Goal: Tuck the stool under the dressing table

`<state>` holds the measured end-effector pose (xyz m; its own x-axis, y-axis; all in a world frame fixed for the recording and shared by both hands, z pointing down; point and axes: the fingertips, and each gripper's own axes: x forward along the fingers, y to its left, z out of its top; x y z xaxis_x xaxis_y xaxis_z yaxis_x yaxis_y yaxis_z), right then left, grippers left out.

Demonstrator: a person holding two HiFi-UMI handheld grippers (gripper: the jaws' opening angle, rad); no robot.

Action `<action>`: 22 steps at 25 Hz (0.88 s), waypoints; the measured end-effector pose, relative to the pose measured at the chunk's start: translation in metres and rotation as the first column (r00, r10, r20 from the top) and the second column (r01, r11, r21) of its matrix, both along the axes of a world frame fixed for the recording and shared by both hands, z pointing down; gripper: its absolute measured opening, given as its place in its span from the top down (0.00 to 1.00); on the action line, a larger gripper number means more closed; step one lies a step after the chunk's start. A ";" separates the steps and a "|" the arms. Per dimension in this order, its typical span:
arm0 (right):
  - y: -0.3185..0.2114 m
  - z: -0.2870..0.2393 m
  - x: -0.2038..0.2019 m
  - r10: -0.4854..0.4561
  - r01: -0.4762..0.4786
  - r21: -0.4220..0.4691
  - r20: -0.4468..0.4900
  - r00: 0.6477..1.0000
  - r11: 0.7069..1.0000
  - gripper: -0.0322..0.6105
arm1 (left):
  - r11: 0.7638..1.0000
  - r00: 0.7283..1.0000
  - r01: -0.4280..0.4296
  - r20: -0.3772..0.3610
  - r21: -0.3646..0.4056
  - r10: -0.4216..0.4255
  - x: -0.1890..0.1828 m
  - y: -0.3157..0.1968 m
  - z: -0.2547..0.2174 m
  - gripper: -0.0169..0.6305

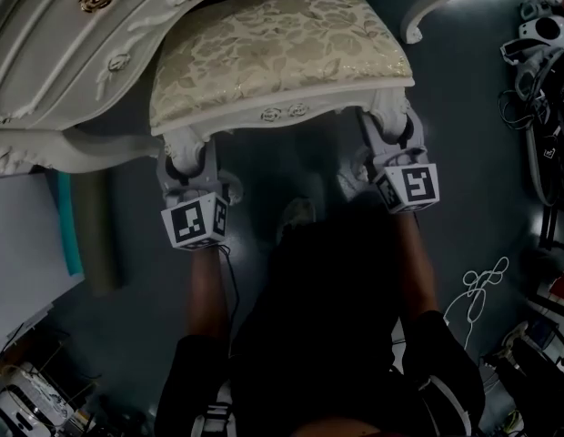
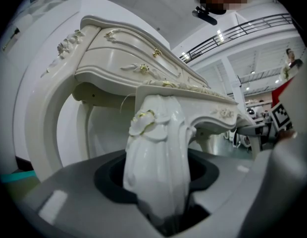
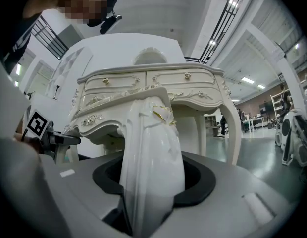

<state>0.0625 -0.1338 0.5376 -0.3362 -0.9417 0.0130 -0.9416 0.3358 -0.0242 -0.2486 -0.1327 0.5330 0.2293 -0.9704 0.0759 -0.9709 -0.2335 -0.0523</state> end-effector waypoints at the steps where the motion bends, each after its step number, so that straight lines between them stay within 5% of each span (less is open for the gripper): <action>1: 0.000 0.002 0.000 -0.004 0.004 0.003 0.001 1.000 1.000 0.59 | 1.000 1.000 0.000 0.002 0.003 0.000 0.000 0.000 0.001 0.59; 12: -0.022 0.009 0.000 -0.053 0.053 0.057 0.001 0.999 0.997 0.59 | 0.996 0.997 0.073 0.017 0.050 -0.074 0.000 0.000 0.001 0.59; 22: -0.085 0.022 -0.054 -0.133 0.131 0.070 0.030 0.991 0.989 0.59 | 0.986 0.987 0.153 0.029 0.065 -0.155 -0.049 -0.035 0.011 0.59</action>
<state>0.0088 -0.2189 0.5601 -0.4566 -0.8874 -0.0634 -0.8880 0.4589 -0.0290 -0.2980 -0.1679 0.5437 0.0748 -0.9970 0.0195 -0.9925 -0.0764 -0.0959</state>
